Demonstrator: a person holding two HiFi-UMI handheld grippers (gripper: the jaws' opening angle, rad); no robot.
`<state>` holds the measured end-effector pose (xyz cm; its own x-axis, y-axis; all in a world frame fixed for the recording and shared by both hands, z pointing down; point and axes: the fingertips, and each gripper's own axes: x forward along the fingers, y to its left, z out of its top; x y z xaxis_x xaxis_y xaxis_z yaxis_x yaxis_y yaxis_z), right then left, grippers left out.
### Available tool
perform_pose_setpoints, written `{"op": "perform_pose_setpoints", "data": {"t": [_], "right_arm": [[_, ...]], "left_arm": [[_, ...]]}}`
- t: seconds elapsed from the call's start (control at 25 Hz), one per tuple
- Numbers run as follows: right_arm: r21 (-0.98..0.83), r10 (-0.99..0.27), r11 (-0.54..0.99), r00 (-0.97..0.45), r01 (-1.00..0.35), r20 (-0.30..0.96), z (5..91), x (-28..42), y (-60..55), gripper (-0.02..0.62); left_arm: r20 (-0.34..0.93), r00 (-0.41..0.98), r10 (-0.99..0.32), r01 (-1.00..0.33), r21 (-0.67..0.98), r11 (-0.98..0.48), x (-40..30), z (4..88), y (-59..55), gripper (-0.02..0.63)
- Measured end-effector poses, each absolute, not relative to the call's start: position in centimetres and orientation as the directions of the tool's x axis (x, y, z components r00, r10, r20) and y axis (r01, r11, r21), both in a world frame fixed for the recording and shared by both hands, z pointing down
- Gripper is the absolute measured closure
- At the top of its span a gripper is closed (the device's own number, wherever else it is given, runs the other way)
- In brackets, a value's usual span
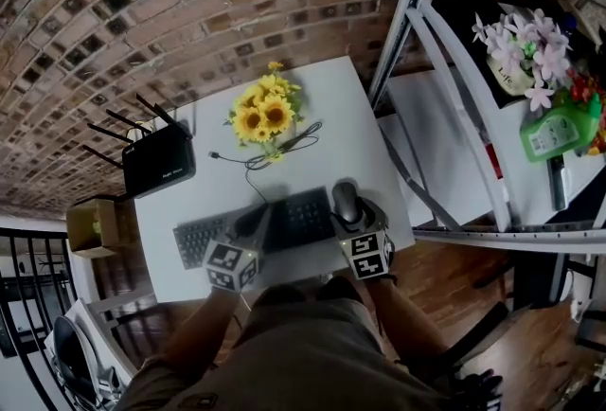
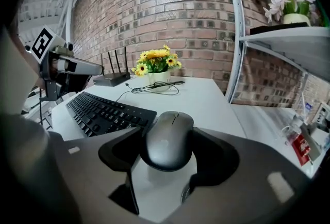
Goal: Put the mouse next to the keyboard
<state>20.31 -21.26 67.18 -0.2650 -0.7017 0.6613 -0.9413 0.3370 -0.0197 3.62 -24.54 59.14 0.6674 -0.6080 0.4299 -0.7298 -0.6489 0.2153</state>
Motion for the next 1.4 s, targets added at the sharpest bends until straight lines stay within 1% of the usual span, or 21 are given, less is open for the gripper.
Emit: {"op": "perform_pose_setpoints", "data": {"t": [0.52, 1.08, 1.4], "right_arm": [[-0.018, -0.64, 0.35, -0.253, -0.937, 0.725, 70.3, 20.7, -20.6, 0.279], [0.01, -0.63, 0.369, -0.243, -0.929, 0.738, 70.8, 20.7, -20.5, 0.276], [0.015, -0.619, 0.39, -0.25, -0.921, 0.745, 70.6, 20.6, -20.5, 0.264]], "left_arm": [[0.444, 0.655, -0.611, -0.737, 0.2, -0.646, 3.0, 59.6, -24.7, 0.614], [0.44, 0.65, -0.619, -0.743, 0.201, -0.638, 2.7, 59.5, -24.5, 0.614], [0.434, 0.638, -0.636, -0.757, 0.2, -0.623, 2.3, 58.7, -24.2, 0.614]]}}
